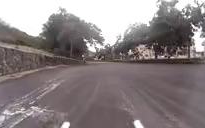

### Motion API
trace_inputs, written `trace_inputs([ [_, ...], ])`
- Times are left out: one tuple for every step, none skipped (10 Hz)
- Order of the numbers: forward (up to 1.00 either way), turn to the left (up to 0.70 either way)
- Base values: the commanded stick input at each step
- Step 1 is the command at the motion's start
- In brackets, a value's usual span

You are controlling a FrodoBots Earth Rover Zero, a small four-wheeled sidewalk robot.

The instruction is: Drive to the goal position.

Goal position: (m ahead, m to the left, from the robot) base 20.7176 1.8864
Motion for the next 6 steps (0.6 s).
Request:
trace_inputs([
  [0.7, 0.0],
  [0.7, 0.0],
  [0.7, 0.0],
  [0.7, 0.0],
  [0.7, 0.0],
  [0.7, 0.0],
])
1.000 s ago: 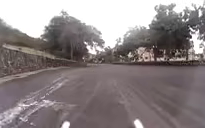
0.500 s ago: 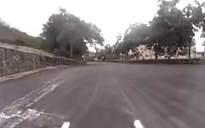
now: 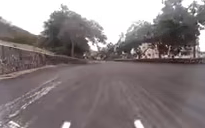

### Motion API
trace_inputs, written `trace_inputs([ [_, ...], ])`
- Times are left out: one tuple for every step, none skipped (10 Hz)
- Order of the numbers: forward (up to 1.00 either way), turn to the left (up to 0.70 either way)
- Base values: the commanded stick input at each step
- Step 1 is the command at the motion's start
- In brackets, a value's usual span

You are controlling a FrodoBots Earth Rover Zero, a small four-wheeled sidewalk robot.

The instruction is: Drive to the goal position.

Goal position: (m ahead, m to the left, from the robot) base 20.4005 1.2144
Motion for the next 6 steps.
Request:
trace_inputs([
  [0.7, 0.0],
  [0.7, 0.0],
  [0.7, 0.0],
  [0.7, 0.0],
  [0.7, 0.0],
  [0.7, 0.0],
])
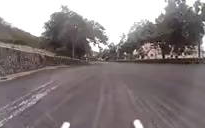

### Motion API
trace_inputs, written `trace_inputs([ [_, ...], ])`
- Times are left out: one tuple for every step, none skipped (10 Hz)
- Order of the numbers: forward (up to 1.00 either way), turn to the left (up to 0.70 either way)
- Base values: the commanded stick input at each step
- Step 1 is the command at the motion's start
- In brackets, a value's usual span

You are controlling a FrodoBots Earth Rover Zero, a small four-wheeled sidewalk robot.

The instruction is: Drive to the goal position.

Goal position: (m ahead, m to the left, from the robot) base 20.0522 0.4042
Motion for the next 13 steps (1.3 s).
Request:
trace_inputs([
  [0.7, 0.0],
  [0.7, 0.0],
  [0.7, 0.0],
  [0.7, 0.0],
  [0.7, 0.0],
  [0.7, 0.0],
  [0.7, 0.0],
  [0.7, 0.0],
  [0.7, 0.0],
  [0.7, 0.0],
  [0.7, 0.0],
  [0.7, 0.0],
  [0.7, 0.0],
])
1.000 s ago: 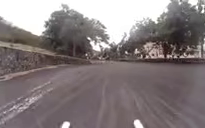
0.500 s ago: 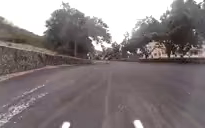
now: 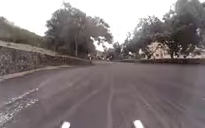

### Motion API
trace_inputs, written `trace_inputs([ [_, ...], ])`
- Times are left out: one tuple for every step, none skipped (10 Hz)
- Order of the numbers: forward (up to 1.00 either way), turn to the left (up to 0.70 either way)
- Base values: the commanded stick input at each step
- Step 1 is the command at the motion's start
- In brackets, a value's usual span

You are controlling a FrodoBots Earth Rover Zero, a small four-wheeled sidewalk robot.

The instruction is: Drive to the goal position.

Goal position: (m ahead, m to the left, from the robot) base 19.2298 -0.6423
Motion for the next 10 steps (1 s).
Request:
trace_inputs([
  [0.7, 0.0],
  [0.7, 0.0],
  [0.7, -0.04],
  [0.7, -0.08],
  [0.7, -0.35],
  [0.7, -0.35],
  [0.7, -0.35],
  [0.7, -0.34],
  [0.7, -0.22],
  [0.7, -0.11],
])
